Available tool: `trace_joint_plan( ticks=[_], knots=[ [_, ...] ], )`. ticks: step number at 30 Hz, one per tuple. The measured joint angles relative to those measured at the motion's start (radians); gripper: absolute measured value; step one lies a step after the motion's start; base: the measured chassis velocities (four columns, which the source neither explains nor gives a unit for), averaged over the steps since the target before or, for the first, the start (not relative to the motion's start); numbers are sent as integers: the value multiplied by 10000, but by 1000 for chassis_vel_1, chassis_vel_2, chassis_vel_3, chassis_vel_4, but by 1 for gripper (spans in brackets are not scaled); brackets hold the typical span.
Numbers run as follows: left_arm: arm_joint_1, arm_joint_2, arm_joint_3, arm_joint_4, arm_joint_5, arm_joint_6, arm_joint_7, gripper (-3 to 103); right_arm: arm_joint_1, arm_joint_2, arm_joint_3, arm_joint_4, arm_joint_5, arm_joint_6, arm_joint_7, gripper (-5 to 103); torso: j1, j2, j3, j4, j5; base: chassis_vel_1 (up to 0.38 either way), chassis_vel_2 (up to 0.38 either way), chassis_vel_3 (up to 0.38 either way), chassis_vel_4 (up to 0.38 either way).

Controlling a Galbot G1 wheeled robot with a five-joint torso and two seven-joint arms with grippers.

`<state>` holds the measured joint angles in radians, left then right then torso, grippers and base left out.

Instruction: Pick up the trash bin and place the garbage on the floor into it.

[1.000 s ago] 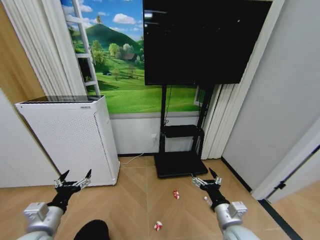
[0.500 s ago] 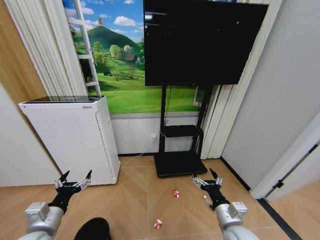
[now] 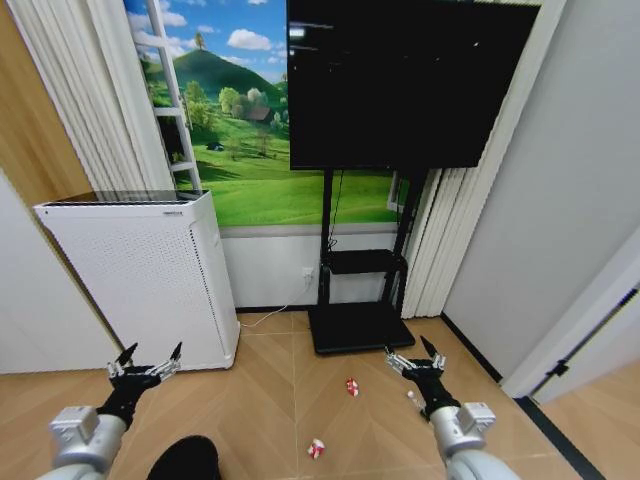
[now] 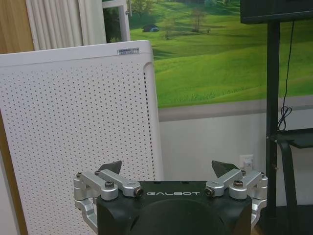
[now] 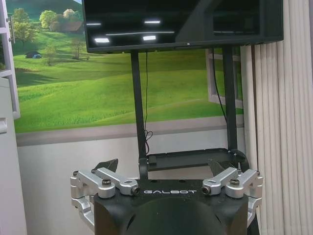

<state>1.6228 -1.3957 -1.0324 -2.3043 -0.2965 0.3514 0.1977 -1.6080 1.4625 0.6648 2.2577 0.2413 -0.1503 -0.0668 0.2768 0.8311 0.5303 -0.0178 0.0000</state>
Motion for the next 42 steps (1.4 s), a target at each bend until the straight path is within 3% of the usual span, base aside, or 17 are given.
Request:
trace_joint_plan(
  ticks=[21, 42],
  knots=[
    [122, -137, -41, 128, 251, -362, 358, 100, -18, -8, 24, 51, 8, -10, 16, 100, -459, -1083, -624, 0, 0, 0, 0, 0, 0],
    [160, -168, -84, 332, 391, -670, 467, 100, -6, 49, -22, 26, -64, 10, 46, 100, -790, -1913, -1124, 0, 0, 0, 0, 0, 0]
  ],
)
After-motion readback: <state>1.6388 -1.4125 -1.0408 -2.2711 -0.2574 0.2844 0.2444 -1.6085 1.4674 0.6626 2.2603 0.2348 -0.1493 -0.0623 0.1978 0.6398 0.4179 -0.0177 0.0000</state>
